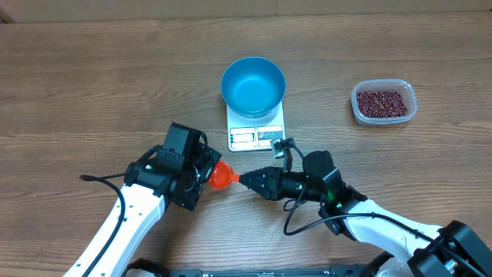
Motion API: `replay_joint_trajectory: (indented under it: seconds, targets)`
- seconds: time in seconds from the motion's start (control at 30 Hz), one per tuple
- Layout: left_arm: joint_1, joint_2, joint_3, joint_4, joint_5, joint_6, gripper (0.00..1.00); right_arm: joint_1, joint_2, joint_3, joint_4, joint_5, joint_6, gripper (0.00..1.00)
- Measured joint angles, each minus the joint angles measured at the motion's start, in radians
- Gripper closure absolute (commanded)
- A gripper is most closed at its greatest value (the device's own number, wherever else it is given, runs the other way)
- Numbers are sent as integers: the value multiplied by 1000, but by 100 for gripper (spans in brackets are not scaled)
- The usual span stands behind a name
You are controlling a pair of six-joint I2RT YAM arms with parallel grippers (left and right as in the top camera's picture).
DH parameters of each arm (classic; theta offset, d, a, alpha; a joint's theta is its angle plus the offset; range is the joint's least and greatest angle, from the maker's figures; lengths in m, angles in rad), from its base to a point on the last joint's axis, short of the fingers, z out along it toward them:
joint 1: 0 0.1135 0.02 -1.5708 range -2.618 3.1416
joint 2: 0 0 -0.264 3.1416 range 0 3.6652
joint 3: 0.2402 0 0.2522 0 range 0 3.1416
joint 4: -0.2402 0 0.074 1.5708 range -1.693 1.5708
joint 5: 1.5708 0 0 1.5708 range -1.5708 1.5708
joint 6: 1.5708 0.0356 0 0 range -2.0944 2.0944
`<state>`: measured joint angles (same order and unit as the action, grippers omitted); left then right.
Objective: Scoop item into bowl and weigh 150g on scale
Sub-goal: 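Pull the red scoop rightward with the right gripper, away from left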
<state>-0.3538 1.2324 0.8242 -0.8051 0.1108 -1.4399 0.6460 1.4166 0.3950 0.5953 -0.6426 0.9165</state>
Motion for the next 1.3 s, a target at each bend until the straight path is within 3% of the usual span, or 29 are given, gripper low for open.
replay_joint_trajectory:
  seconds: [0.3,0.7,0.97,1.3]
  targets:
    - [0,0,0,0,0,0,0,-51,0,0,-11,-226,-5,96]
    - [0,0,0,0,-2,0,0,-117,0,0,-47,-286,-83,96]
    - [0,0,0,0,-41,0,0,-242,-95,2,-347,-273,-192,96]
    - [0,0,0,0,-68,0,0,-260,-548,2,-724,-66,-277,96]
